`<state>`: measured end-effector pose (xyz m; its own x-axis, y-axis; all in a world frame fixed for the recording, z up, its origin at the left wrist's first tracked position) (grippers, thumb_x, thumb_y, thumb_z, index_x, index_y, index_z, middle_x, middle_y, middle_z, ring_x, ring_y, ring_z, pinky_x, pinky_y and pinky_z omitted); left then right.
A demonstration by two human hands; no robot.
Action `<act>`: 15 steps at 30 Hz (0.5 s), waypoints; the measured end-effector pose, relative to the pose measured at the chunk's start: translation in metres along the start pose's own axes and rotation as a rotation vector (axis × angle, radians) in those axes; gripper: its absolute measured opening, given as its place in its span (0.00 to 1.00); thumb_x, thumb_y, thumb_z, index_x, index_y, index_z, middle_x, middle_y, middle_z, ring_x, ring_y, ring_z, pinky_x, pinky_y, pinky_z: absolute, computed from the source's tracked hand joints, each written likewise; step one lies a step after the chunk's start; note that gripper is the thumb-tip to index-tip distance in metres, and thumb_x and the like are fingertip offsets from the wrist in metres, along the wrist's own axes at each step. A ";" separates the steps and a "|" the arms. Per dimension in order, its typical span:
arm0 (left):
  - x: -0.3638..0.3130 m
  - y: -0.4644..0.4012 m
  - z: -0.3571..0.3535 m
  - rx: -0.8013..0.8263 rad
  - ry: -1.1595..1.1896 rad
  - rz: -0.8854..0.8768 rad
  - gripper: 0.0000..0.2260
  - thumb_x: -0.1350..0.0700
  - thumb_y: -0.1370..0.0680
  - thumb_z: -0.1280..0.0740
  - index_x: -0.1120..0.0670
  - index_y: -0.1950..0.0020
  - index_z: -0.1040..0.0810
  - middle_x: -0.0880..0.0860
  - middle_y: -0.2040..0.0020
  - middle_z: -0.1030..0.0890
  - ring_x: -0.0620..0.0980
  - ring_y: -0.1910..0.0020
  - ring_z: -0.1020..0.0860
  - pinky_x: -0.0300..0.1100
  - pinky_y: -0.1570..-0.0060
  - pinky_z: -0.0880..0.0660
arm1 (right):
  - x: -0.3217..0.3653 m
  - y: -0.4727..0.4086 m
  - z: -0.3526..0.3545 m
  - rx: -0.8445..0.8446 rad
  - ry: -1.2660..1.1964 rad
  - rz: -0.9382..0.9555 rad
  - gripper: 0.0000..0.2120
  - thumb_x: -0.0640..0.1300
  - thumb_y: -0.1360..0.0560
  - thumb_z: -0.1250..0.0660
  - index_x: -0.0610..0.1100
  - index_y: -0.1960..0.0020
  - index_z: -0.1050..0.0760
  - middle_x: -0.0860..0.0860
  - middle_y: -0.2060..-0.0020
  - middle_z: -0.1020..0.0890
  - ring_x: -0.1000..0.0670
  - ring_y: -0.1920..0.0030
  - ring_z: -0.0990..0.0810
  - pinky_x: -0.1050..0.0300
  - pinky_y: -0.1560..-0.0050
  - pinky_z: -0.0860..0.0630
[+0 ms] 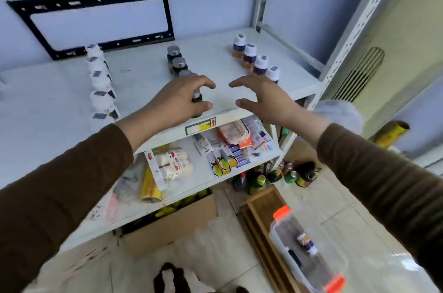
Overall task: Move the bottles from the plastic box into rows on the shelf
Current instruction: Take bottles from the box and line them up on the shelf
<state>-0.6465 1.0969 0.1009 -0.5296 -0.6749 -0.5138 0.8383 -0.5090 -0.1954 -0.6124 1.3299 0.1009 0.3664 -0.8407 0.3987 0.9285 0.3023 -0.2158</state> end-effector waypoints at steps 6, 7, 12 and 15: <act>-0.046 0.012 -0.092 0.117 0.072 0.025 0.19 0.53 0.25 0.27 0.46 0.35 0.24 0.47 0.39 0.23 0.46 0.45 0.24 0.42 0.52 0.27 | -0.060 0.092 -0.012 0.041 -0.012 -0.107 0.20 0.44 0.23 0.32 0.47 0.32 0.26 0.48 0.37 0.22 0.45 0.37 0.26 0.50 0.37 0.30; -0.050 0.014 -0.107 0.140 0.078 0.033 0.20 0.53 0.26 0.27 0.46 0.35 0.24 0.47 0.39 0.23 0.46 0.45 0.24 0.41 0.51 0.27 | -0.068 0.106 -0.016 0.048 -0.018 -0.128 0.20 0.44 0.24 0.32 0.46 0.32 0.27 0.48 0.37 0.22 0.45 0.38 0.26 0.50 0.38 0.30; -0.053 0.027 -0.186 0.255 0.128 0.083 0.20 0.50 0.26 0.26 0.47 0.35 0.24 0.47 0.37 0.23 0.46 0.42 0.25 0.40 0.49 0.31 | -0.109 0.172 -0.050 0.128 -0.040 -0.287 0.21 0.44 0.25 0.30 0.46 0.33 0.26 0.46 0.38 0.22 0.43 0.38 0.26 0.49 0.38 0.29; -0.051 0.039 -0.237 0.353 0.149 0.093 0.19 0.48 0.26 0.27 0.43 0.36 0.25 0.46 0.34 0.24 0.45 0.39 0.25 0.41 0.47 0.31 | -0.130 0.213 -0.078 0.181 -0.071 -0.388 0.21 0.45 0.25 0.30 0.46 0.33 0.26 0.47 0.40 0.21 0.45 0.41 0.24 0.56 0.41 0.30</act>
<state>-0.5560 1.2374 -0.0786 -0.4067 -0.6550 -0.6368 0.7719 -0.6193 0.1439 -0.4667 1.4689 -0.0670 -0.0148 -0.8765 0.4812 0.9917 0.0488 0.1193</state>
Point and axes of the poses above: each hand's wrist, its own y-axis away from the middle knuckle, its own z-axis out of the back of the hand, x = y × z, the point moved 1 cm from there along -y, towards the middle knuckle
